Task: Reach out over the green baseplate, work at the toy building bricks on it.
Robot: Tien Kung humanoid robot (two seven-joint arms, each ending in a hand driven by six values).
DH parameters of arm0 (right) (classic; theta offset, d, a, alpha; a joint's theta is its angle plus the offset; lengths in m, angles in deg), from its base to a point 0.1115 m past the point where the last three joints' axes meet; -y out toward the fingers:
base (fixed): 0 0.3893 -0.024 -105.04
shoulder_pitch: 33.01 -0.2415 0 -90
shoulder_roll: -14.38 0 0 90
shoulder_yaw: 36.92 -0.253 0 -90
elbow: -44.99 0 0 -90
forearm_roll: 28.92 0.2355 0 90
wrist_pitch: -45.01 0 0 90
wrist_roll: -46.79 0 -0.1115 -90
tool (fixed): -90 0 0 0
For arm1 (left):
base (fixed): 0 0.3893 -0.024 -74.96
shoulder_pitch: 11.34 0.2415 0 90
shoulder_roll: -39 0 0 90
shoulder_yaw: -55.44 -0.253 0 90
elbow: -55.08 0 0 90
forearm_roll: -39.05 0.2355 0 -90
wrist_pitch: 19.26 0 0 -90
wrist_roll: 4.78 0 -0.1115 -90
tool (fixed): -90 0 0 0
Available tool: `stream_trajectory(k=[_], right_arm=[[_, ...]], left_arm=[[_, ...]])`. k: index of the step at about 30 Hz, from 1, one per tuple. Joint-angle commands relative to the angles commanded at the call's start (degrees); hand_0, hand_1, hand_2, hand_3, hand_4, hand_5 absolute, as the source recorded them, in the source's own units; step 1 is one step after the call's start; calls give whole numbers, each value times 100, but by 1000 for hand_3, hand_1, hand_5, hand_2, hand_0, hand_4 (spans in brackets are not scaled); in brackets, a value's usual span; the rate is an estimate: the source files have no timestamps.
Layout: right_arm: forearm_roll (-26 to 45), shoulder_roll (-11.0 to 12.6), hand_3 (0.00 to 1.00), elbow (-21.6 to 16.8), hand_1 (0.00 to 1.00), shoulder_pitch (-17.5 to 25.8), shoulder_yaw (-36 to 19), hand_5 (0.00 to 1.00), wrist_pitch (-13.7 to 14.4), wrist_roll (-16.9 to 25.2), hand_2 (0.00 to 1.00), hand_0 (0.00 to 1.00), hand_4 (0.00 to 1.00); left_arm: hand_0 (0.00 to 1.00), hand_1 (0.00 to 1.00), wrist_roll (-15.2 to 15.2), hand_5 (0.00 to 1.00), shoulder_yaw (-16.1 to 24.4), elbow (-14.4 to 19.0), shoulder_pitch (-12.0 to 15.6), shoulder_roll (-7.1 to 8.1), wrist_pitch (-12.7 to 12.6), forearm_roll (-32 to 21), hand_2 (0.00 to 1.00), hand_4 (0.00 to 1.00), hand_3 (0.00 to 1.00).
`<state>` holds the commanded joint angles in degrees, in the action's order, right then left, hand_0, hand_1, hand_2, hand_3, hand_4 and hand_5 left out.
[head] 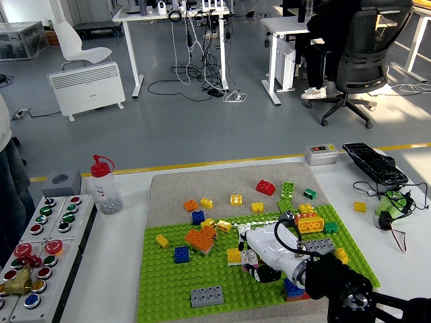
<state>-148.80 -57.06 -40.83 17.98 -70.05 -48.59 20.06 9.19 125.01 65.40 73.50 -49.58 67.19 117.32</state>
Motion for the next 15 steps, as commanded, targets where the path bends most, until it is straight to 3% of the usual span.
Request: stream_trajectory(k=[15], right_arm=[[-79,834,532,-1078,319,611,-512,95,-197,-269,550,126,549]], left_arm=[[684,696,-8,998,47,0,-3,18,-12,48,683,353,617]])
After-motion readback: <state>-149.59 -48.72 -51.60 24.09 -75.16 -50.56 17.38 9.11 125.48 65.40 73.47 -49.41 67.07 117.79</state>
